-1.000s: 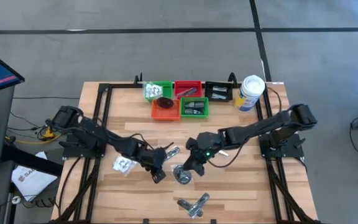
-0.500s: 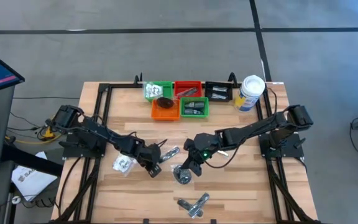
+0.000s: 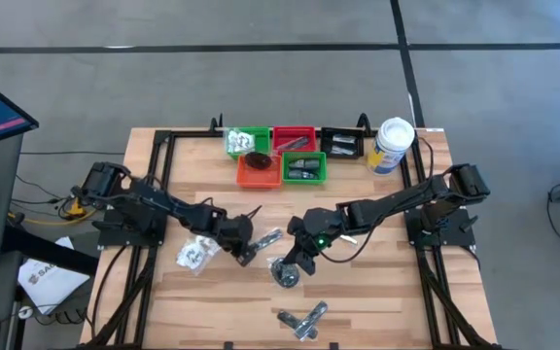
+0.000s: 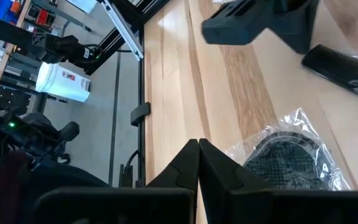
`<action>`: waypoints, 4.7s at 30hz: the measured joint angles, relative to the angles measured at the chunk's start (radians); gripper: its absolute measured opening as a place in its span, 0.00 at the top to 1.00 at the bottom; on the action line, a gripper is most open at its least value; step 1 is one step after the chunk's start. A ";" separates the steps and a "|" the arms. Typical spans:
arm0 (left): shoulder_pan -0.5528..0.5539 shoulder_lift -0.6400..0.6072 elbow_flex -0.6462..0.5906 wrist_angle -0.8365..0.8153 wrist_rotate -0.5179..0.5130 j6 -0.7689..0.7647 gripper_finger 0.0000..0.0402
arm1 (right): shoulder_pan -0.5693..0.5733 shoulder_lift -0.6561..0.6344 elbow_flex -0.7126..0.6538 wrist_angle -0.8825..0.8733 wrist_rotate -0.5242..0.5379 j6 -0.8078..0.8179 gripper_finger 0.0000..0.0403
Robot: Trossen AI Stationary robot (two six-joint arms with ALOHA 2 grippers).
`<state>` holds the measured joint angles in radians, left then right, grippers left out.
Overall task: Pick & Place Travel size toiletries
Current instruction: Put the black comb into the red bin
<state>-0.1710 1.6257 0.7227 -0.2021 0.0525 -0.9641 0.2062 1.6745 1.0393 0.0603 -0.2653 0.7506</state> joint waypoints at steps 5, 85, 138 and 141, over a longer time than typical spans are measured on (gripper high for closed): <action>0.043 0.000 0.000 0.006 -0.001 0.041 1.00 | -0.001 0.000 0.000 0.000 0.000 0.000 1.00; 0.112 -0.247 0.001 0.063 -0.117 0.069 1.00 | -0.111 0.245 0.001 -0.129 0.310 -0.313 1.00; 0.244 0.020 -0.107 0.368 0.188 0.061 0.32 | -0.062 0.328 0.005 -0.114 0.348 -0.242 1.00; 0.245 0.024 -0.108 0.397 0.234 0.091 0.35 | -0.063 0.328 0.005 -0.114 0.348 -0.231 1.00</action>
<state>0.0741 1.6498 0.6147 0.1949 0.2861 -0.8728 0.1435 2.0022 1.0447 -0.0542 0.0826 0.5199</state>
